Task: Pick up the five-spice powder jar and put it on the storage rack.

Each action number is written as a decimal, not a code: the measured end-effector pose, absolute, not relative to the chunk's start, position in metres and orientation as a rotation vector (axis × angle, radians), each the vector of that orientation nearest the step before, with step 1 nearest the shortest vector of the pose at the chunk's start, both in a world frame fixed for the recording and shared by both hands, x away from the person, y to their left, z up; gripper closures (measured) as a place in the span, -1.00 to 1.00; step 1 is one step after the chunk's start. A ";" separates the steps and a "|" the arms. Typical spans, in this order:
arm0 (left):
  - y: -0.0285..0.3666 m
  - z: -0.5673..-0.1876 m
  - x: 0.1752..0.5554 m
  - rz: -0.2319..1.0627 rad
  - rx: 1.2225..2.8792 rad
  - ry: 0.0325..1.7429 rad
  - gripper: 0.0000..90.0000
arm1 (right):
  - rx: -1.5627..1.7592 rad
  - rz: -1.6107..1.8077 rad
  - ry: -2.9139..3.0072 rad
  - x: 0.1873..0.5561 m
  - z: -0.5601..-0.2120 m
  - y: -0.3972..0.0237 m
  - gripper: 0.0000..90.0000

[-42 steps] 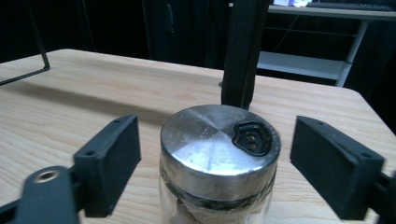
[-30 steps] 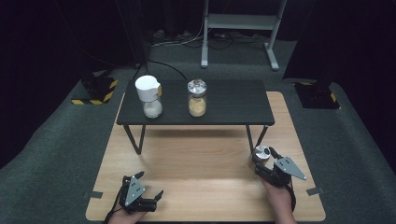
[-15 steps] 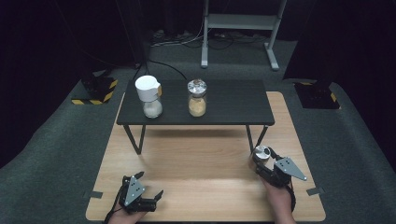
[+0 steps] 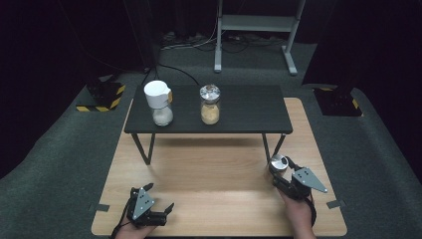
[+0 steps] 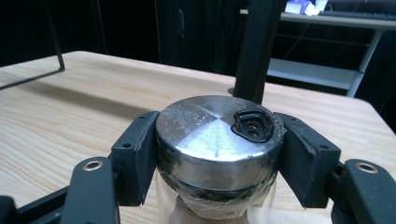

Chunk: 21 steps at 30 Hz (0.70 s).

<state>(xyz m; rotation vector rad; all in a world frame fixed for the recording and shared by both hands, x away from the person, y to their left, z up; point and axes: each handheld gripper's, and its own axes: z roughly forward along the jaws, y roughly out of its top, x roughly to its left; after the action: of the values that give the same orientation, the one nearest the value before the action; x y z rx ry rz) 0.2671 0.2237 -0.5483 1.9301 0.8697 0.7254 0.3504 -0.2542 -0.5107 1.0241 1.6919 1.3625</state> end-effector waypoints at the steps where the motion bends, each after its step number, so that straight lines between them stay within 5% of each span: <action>1: 0.224 -0.548 0.267 0.726 1.930 0.870 -0.98 | 1.021 1.369 1.689 0.349 -0.509 -0.254 -0.24; 21: 0.223 -0.548 0.267 0.723 1.931 0.869 -0.98 | 0.942 1.438 1.657 0.331 -0.472 -0.242 -0.24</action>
<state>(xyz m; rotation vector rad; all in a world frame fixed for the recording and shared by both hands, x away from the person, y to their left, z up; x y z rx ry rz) 0.2672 0.2235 -0.5484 1.9315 0.8691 0.7225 0.3314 -0.2422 -0.4718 0.9424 1.6571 1.4382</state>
